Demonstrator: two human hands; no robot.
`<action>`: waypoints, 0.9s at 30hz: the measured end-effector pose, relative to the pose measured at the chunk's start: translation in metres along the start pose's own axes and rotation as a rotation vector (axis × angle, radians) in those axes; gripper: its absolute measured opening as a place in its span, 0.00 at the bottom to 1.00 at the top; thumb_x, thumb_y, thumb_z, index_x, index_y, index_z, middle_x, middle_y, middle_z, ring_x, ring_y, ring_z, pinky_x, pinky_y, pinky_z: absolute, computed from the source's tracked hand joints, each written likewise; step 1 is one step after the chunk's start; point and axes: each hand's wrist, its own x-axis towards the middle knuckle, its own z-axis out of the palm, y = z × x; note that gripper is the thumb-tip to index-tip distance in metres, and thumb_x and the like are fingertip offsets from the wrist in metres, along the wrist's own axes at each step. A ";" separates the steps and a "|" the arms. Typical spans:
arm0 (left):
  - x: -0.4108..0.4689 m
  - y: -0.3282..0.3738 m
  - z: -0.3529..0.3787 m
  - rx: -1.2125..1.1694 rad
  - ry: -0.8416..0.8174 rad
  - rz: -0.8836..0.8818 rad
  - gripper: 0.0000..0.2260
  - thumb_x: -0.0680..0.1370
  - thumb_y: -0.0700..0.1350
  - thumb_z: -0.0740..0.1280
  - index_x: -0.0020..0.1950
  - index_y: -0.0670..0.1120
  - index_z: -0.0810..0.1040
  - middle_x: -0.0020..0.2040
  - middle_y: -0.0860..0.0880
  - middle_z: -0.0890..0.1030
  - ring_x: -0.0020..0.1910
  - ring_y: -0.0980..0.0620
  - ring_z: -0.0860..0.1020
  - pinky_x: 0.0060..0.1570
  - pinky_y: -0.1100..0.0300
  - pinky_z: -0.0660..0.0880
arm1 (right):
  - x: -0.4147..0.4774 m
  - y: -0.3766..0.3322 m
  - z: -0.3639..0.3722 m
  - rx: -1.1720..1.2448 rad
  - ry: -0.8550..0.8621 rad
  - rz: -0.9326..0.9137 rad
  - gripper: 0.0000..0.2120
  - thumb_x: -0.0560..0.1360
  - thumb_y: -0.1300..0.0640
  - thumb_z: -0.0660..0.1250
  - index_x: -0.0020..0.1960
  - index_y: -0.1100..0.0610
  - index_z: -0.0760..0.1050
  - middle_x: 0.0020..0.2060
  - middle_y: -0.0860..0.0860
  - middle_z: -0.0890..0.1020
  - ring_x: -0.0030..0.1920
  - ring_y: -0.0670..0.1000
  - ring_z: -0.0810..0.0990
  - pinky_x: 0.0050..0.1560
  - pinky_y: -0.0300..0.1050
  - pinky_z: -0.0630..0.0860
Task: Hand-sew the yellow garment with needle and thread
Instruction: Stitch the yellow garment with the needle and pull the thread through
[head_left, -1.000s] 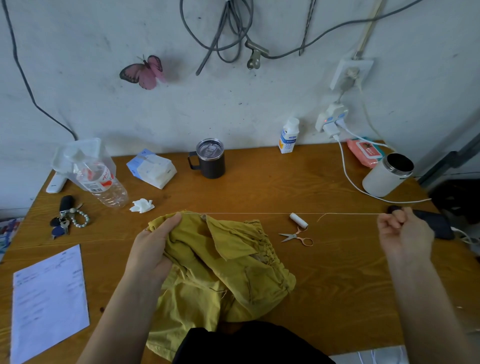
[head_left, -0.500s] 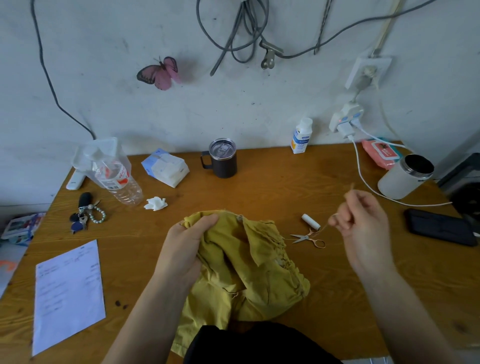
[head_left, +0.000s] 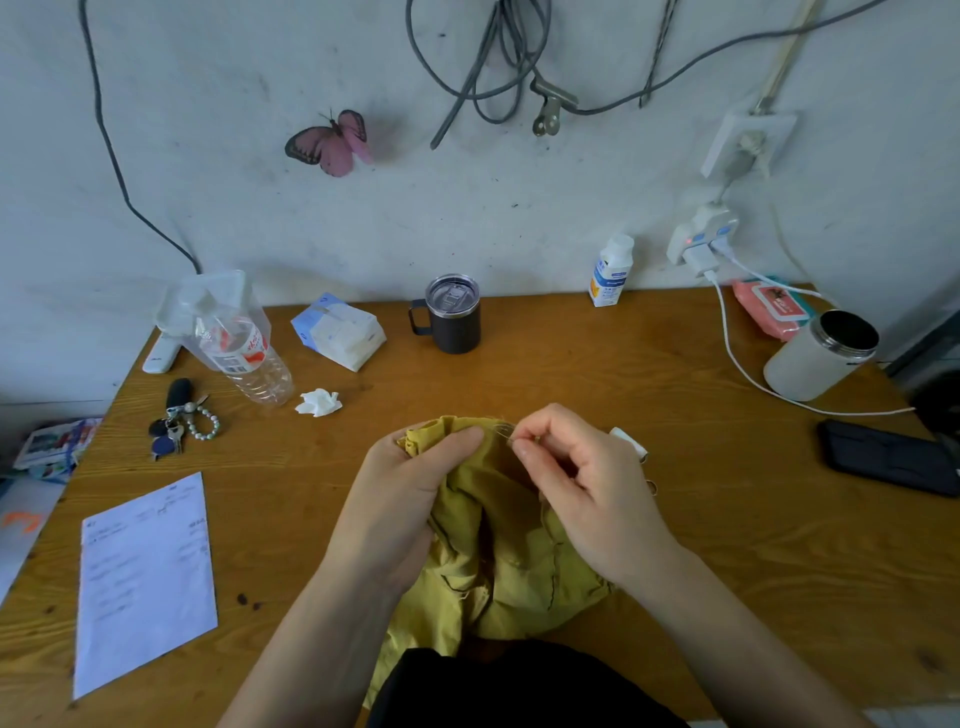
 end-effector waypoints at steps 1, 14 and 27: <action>-0.001 0.000 0.000 0.002 -0.007 0.004 0.08 0.68 0.43 0.71 0.41 0.39 0.86 0.41 0.39 0.86 0.40 0.44 0.85 0.37 0.57 0.80 | 0.000 0.000 0.000 -0.002 0.000 0.002 0.06 0.77 0.58 0.61 0.44 0.57 0.75 0.28 0.44 0.74 0.29 0.48 0.74 0.31 0.49 0.72; -0.004 0.001 0.004 0.048 -0.023 0.023 0.06 0.66 0.44 0.72 0.38 0.41 0.85 0.37 0.41 0.85 0.36 0.46 0.84 0.35 0.59 0.79 | 0.003 -0.003 -0.008 -0.011 -0.045 0.041 0.07 0.77 0.62 0.64 0.42 0.53 0.74 0.27 0.46 0.76 0.28 0.48 0.75 0.30 0.46 0.72; -0.006 0.001 0.006 0.258 0.018 0.132 0.08 0.75 0.38 0.69 0.37 0.44 0.85 0.38 0.40 0.85 0.38 0.44 0.84 0.40 0.56 0.81 | 0.008 -0.002 -0.019 0.110 -0.260 0.261 0.09 0.79 0.59 0.60 0.53 0.53 0.78 0.23 0.42 0.74 0.28 0.41 0.73 0.35 0.41 0.75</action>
